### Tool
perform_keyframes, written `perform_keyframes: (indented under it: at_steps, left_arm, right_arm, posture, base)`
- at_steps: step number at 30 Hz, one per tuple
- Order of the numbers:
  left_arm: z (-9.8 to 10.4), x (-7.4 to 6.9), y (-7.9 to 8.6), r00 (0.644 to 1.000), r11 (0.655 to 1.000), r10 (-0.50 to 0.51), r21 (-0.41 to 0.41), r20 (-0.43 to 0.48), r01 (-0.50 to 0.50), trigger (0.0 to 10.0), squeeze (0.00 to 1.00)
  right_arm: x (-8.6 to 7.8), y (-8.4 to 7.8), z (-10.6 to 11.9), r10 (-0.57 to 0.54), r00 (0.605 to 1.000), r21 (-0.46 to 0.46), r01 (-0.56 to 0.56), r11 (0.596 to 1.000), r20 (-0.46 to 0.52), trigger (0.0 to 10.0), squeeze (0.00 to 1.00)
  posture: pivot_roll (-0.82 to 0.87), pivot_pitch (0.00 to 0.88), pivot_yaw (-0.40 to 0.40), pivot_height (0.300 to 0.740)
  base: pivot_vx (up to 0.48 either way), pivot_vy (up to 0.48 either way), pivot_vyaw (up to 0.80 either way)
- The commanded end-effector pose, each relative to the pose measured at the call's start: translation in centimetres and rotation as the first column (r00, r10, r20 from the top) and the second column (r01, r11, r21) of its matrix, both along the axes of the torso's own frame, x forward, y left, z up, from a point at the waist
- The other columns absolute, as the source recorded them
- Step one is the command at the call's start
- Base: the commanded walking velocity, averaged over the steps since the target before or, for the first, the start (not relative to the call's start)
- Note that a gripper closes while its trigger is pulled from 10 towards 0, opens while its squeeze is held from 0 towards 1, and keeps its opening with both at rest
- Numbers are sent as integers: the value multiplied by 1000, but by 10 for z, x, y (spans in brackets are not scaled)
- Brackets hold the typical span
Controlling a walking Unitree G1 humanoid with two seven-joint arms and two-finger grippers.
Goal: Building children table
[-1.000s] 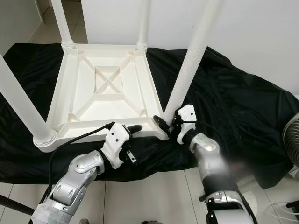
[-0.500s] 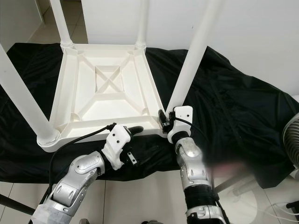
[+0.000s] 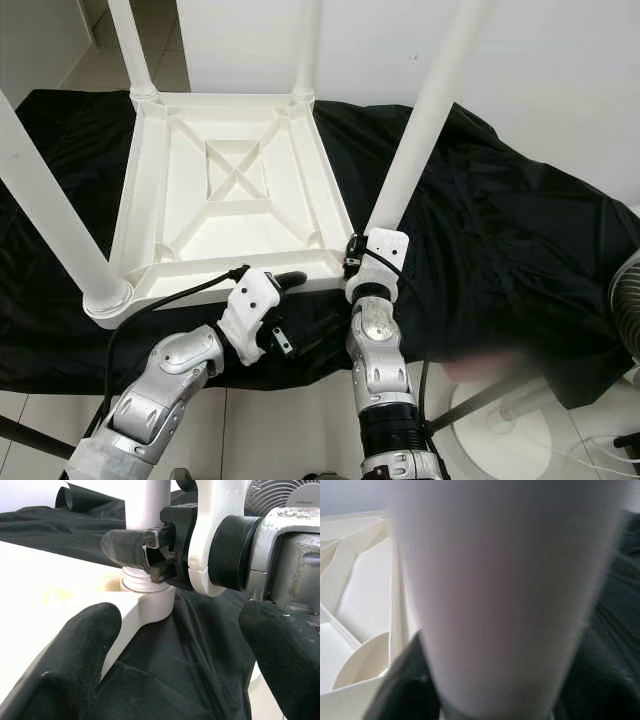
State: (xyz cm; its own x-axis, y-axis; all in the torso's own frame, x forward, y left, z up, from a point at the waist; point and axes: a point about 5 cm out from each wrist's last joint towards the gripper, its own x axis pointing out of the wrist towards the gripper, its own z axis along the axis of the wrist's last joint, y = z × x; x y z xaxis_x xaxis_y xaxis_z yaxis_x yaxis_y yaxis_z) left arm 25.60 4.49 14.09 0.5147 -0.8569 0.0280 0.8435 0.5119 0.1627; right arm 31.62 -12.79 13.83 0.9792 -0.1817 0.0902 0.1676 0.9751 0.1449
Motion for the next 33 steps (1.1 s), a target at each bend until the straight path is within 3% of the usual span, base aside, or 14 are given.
perform_keyframes:
  at_steps: [1,9,10,12,13,22,27,33]
  left_arm:
    - [-2,-2,-1,1000,1000,2,-2,-2,-2,10000,0]
    - [-2,-3,-2,1000,1000,3,0,-2,-3,10000,0]
    - [-3,-4,-2,1000,1000,3,1,-3,-3,10000,0]
    - [-3,-4,-2,1000,1000,3,1,-3,-3,10000,0]
    - [-3,-4,-2,1000,1000,1,14,4,-1,10000,0]
    - [-6,-5,-3,1000,999,-10,37,10,9,10000,0]
    - [-7,-4,-2,1000,999,-20,48,13,20,10000,0]
    - [-6,-2,-1,1000,999,-21,50,15,20,10000,0]
  right_arm:
    - [-3,-5,1,-1,1000,11,1,1000,8,10000,1000]
    - [-9,1,2,138,989,16,-139,990,50,10000,1000]
    - [-10,0,1,147,988,6,-148,989,50,10000,408]
    - [-10,0,1,147,988,6,-148,989,50,10000,408]
    - [-13,-4,-4,171,984,-13,-170,985,42,10000,0]
    - [-16,-18,-11,299,953,-76,-295,952,51,10000,0]
    - [-7,-34,-8,449,892,-151,-439,886,42,10000,0]
    - [-2,-38,-6,526,850,-199,-513,835,16,10000,0]
  posture:
    - [-4,63,-88,740]
    - [-4,59,-91,740]
    - [-4,59,-92,740]
    - [-4,59,-92,740]
    - [-4,60,-91,740]
    - [-17,64,-81,740]
    - [-20,66,-75,740]
    - [-22,68,-70,740]
  base:
    - [0,0,0]
    - [0,0,0]
    - [0,0,0]
    - [0,0,0]
    - [0,0,0]
    - [0,0,0]
    - [0,0,0]
    - [0,0,0]
